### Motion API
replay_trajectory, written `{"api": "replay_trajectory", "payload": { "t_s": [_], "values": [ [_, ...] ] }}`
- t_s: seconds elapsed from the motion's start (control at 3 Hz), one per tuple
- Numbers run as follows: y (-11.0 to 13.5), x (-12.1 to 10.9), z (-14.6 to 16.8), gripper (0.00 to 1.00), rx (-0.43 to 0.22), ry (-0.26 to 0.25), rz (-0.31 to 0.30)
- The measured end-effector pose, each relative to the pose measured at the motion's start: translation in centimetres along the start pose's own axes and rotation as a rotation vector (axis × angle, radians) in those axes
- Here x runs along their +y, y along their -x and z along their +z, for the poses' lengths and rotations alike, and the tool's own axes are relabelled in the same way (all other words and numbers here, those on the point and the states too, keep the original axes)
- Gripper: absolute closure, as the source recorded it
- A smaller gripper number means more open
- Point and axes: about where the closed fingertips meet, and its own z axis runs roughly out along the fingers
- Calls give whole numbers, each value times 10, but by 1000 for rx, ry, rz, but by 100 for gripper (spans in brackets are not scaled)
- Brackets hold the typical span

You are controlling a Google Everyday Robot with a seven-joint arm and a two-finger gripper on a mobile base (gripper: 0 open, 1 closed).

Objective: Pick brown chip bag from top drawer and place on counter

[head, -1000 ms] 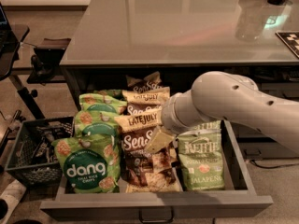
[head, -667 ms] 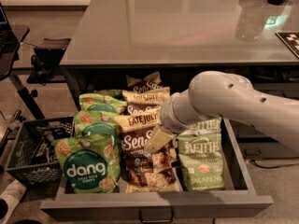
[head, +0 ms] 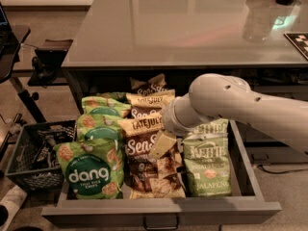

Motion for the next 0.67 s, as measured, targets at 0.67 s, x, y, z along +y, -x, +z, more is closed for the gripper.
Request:
{"api": "replay_trajectory", "payload": {
  "t_s": [0.67],
  "values": [
    [-6,8,25,0,4,48,8]
  ]
}}
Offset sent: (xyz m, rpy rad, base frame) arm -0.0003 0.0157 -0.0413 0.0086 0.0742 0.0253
